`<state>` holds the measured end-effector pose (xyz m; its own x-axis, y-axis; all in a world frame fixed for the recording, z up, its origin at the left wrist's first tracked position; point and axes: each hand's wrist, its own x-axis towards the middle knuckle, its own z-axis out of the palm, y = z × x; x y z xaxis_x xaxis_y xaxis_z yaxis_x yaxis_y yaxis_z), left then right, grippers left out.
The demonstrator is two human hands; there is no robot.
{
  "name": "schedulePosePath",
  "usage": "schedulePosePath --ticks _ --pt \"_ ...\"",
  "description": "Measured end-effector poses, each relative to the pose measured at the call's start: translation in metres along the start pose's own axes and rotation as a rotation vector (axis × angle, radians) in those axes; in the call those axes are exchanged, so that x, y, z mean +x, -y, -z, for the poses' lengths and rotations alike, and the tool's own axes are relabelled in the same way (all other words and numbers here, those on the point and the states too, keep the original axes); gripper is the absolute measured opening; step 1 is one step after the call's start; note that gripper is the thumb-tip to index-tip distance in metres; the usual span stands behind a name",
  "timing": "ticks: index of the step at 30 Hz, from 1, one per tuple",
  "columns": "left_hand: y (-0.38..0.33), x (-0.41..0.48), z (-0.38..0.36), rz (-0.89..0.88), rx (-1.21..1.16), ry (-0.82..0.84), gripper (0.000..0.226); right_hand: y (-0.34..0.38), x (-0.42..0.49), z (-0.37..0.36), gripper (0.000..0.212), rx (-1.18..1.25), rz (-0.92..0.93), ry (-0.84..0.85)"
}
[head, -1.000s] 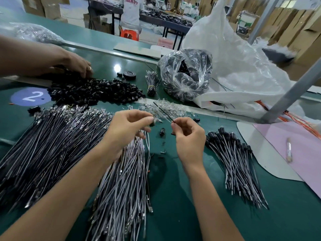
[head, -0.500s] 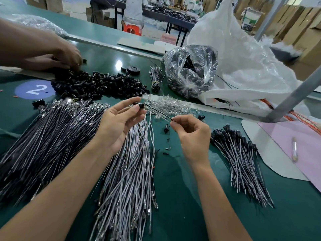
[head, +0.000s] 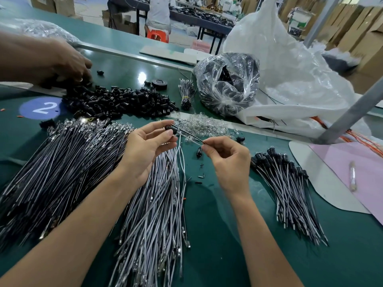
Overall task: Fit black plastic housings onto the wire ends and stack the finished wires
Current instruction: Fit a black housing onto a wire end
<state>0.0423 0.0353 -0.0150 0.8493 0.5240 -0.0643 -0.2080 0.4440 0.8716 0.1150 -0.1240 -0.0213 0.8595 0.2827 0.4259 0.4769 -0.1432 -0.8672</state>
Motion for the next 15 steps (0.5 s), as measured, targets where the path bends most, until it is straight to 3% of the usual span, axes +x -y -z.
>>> schedulePosePath --ticks 15 --pt "0.0023 0.0001 0.0013 0.008 0.005 0.065 0.026 0.0 0.0011 0.0012 0.023 0.045 -0.053 0.002"
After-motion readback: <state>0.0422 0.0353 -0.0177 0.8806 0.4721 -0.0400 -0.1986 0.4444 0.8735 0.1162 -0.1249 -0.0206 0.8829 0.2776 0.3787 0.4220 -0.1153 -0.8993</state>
